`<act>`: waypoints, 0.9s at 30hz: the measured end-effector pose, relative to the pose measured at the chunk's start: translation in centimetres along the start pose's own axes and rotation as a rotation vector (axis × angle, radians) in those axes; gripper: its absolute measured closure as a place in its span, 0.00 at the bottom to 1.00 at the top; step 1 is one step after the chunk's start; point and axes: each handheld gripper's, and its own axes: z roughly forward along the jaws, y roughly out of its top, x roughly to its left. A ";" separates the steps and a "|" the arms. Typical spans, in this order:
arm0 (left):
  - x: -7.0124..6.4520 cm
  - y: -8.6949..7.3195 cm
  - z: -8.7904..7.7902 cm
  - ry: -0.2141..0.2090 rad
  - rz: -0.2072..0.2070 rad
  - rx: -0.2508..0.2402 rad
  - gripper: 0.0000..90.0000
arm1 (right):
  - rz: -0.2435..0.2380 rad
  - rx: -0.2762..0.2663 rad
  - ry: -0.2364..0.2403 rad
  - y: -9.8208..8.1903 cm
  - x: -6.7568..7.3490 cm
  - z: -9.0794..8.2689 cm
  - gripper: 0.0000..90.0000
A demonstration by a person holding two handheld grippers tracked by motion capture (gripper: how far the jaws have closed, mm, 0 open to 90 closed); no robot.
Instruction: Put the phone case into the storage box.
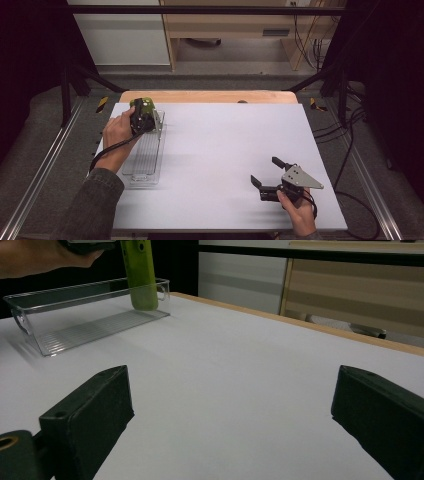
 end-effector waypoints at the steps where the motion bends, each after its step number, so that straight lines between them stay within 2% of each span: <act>1: 0.0 0.0 0.0 0.001 0.001 0.000 0.97 | 0.000 0.000 0.001 0.0 0.0 0.0 0.03; 8: 0.0 0.3 0.2 -0.005 0.019 -0.003 0.97 | -0.001 0.000 -0.001 0.0 0.0 0.0 0.03; 24: -0.1 0.3 0.3 -0.012 0.013 -0.012 0.97 | 0.001 0.001 0.000 0.0 0.0 0.0 0.03; 27: -0.2 0.3 0.4 -0.012 0.026 -0.014 0.97 | 0.000 0.001 0.001 0.0 0.0 0.0 0.03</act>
